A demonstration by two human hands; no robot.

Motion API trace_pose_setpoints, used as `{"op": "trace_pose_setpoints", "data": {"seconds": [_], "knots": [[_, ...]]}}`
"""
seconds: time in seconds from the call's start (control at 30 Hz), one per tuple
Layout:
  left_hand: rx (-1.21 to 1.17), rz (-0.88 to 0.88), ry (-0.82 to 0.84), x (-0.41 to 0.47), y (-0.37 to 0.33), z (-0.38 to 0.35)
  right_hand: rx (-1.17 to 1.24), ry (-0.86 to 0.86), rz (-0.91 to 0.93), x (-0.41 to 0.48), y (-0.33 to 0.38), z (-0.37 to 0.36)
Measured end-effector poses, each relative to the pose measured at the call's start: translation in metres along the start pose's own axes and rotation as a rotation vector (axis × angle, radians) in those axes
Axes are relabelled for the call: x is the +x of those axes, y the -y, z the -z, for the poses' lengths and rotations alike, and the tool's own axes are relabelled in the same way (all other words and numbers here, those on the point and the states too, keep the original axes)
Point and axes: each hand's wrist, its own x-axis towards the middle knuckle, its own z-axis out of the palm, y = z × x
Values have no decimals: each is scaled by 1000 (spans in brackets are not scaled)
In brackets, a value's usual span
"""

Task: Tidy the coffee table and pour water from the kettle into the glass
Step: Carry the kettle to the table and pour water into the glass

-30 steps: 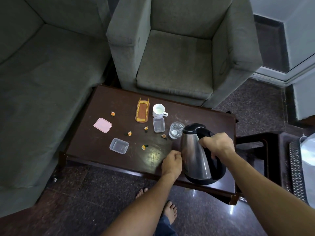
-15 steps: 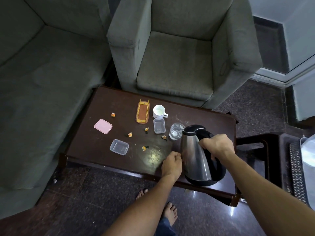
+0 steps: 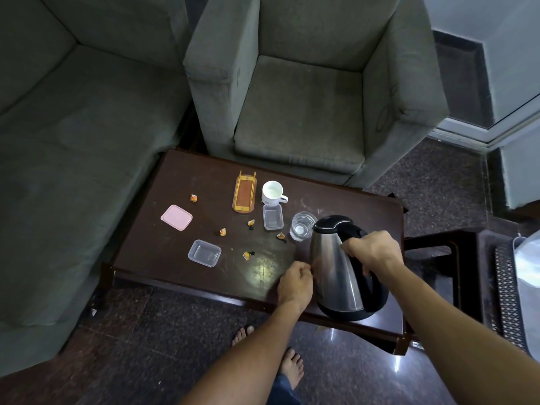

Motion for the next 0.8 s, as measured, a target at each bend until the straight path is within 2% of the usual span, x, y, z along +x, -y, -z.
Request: {"op": "trace_pose_setpoints", "data": {"seconds": [0.8], "knots": [[-1,4,2,1,1,2,3,3,4,-2,3,-1]]}}
